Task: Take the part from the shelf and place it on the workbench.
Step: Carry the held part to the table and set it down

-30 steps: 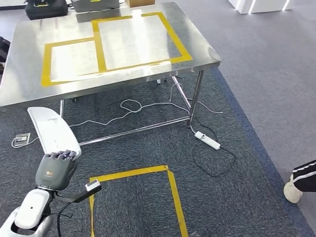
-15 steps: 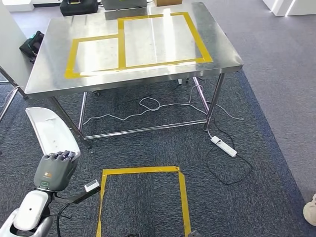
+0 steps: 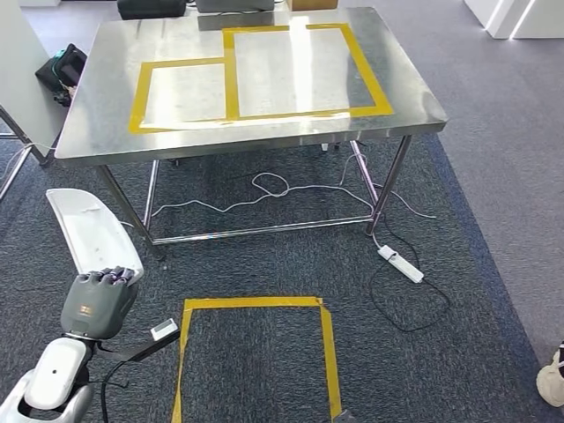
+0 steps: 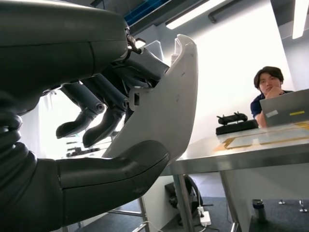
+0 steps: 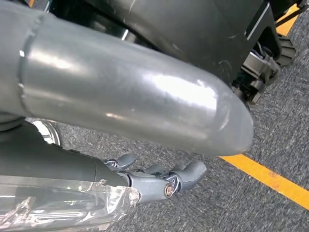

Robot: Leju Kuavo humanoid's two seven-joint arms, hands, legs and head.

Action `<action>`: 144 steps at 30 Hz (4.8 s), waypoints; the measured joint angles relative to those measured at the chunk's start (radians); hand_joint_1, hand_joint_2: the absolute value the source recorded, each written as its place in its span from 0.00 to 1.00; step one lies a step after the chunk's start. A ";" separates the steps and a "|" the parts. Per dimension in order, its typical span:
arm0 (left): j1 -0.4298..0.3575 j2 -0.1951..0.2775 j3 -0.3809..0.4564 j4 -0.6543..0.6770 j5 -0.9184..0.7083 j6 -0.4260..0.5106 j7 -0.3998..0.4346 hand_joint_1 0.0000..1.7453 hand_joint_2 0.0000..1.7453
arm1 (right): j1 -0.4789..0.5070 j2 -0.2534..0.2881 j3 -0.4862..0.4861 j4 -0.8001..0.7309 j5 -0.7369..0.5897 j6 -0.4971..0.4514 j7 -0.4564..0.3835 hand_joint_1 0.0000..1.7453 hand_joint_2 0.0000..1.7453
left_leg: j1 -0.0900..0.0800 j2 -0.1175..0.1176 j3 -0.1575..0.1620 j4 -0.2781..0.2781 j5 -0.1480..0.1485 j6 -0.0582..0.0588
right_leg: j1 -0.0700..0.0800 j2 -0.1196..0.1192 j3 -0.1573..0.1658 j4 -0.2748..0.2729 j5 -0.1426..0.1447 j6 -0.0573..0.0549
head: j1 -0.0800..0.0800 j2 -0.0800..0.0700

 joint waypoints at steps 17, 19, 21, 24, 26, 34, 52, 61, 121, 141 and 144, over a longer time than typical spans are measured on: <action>-0.043 0.007 -0.041 0.001 0.087 0.067 -0.172 1.00 1.00 | -0.006 0.000 0.003 0.000 -0.005 0.026 -0.017 0.00 0.00 | 0.002 0.000 -0.002 0.000 0.006 0.002 | 0.002 0.000 0.002 0.004 0.003 0.008 | 0.000 0.000; -0.059 0.007 -0.047 0.001 0.126 0.069 -0.206 1.00 1.00 | -0.007 0.000 0.005 0.000 -0.006 0.028 -0.017 0.00 0.00 | 0.002 0.000 -0.002 0.000 0.006 0.002 | 0.002 0.000 -0.003 0.004 0.002 0.008 | 0.000 0.000; -0.083 0.008 -0.053 0.001 0.154 0.065 -0.235 1.00 1.00 | -0.007 0.000 0.007 0.000 -0.008 0.030 -0.017 0.00 0.00 | 0.002 0.000 -0.002 0.000 0.006 0.002 | 0.002 0.000 -0.005 0.004 0.002 0.007 | 0.000 0.000; -0.132 0.008 -0.062 0.001 0.179 0.050 -0.270 1.00 1.00 | -0.006 0.000 0.008 0.000 -0.017 0.031 -0.015 0.00 0.00 | 0.002 0.000 -0.002 0.000 0.006 0.002 | 0.002 0.000 -0.004 0.004 0.003 0.008 | 0.000 0.000; -0.167 0.008 -0.071 0.003 0.187 0.044 -0.285 1.00 1.00 | -0.004 0.000 0.008 0.000 -0.023 0.028 -0.013 0.00 0.00 | 0.002 0.000 -0.003 0.000 0.007 0.002 | 0.002 0.000 0.000 0.004 0.003 0.007 | 0.000 0.000; -0.282 0.000 -0.101 0.025 0.223 0.051 -0.332 1.00 1.00 | 0.006 0.004 0.005 0.000 -0.046 -0.013 0.000 0.00 0.00 | 0.002 0.000 -0.005 0.000 0.009 0.002 | 0.002 0.001 0.001 0.005 0.005 0.007 | 0.000 0.000; -0.429 -0.082 -0.181 0.146 0.267 0.022 -0.376 1.00 1.00 | 0.006 0.006 -0.010 0.000 -0.084 -0.015 -0.001 0.00 0.00 | 0.002 0.000 -0.007 0.000 0.010 0.002 | 0.002 0.001 -0.001 0.005 0.008 0.007 | 0.000 0.000; -0.454 -0.112 -0.209 0.195 0.273 0.016 -0.386 1.00 1.00 | 0.006 0.006 -0.028 0.000 -0.099 -0.018 -0.001 0.00 0.00 | 0.002 0.000 -0.007 0.000 0.010 0.002 | 0.002 0.001 -0.001 0.005 0.008 0.007 | 0.000 0.000; -0.356 -0.065 -0.203 0.298 0.243 0.086 -0.353 1.00 1.00 | 0.041 -0.090 -0.077 0.000 -0.084 -0.021 0.034 0.00 0.00 | -0.010 -0.011 0.013 -0.010 -0.015 0.042 | 0.005 0.012 -0.097 0.265 -0.232 0.017 | 0.032 0.000; -0.361 -0.070 -0.133 0.392 0.303 0.138 -0.371 1.00 1.00 | 0.054 -0.123 -0.126 0.000 -0.134 -0.028 0.004 0.00 0.00 | -0.001 -0.005 -0.088 0.231 -0.191 -0.019 | -0.007 0.020 0.067 -0.033 -0.029 -0.025 | 0.028 0.000; -0.364 -0.071 -0.121 0.413 0.305 0.139 -0.371 1.00 1.00 | 0.052 -0.124 -0.129 0.001 -0.135 -0.026 0.014 0.00 0.00 | 0.002 0.008 -0.082 0.061 -0.020 -0.017 | -0.011 0.025 0.129 -0.040 -0.074 -0.009 | 0.023 0.000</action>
